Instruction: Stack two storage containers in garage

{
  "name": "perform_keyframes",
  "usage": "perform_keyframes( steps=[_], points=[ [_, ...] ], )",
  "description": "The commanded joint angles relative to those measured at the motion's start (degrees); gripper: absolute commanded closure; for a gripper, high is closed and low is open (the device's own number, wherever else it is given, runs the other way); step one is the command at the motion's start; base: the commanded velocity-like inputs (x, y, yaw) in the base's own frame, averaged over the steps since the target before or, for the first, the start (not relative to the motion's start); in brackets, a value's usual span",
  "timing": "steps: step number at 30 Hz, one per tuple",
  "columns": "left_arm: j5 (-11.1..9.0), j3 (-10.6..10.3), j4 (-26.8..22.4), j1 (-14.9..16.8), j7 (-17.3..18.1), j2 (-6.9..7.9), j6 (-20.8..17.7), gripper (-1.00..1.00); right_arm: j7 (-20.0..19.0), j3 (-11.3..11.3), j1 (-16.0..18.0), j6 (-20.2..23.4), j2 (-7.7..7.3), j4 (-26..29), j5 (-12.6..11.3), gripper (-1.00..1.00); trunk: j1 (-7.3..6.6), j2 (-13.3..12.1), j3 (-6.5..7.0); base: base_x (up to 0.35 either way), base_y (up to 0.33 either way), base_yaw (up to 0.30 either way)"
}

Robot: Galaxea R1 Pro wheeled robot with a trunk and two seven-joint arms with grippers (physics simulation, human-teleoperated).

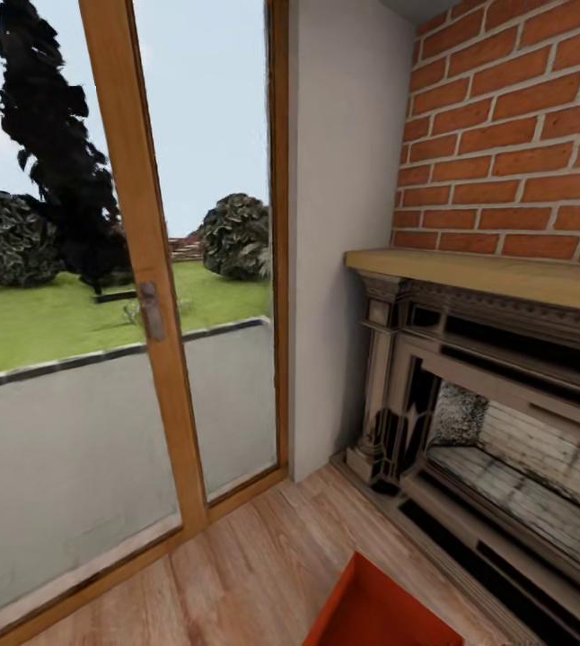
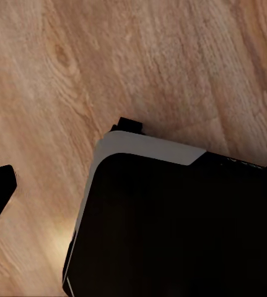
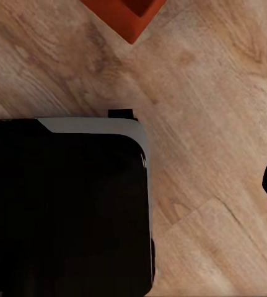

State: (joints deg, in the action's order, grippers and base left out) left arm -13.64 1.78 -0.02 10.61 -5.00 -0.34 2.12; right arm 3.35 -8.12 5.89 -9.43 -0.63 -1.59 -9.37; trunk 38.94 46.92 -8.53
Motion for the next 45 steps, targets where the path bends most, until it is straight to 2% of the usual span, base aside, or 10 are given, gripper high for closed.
perform_keyframes(
  steps=[1, 25, 45],
  points=[
    [-0.16, 0.16, 0.02, 0.03, -0.1, -0.01, 0.17, -1.0, 0.05, -0.49, 0.09, -0.32, 0.02, -0.17, -0.56, -1.0, 0.02, 0.06, -0.08, 0.095, 0.337, -0.242],
    [-0.16, 0.16, 0.02, 0.03, -0.1, -0.01, 0.21, -1.0, 0.03, -0.49, 0.09, -0.32, 0.04, -0.17, -0.56, -1.0, 0.02, 0.06, -0.08, 0.097, 0.323, -0.242],
    [-0.16, 0.16, 0.02, 0.03, -0.1, -0.01, 0.25, -1.0, 0.01, -0.49, 0.09, -0.32, 0.02, -0.17, -0.56, -1.0, 0.02, 0.06, -0.08, 0.005, 0.013, -0.242]
  ],
)
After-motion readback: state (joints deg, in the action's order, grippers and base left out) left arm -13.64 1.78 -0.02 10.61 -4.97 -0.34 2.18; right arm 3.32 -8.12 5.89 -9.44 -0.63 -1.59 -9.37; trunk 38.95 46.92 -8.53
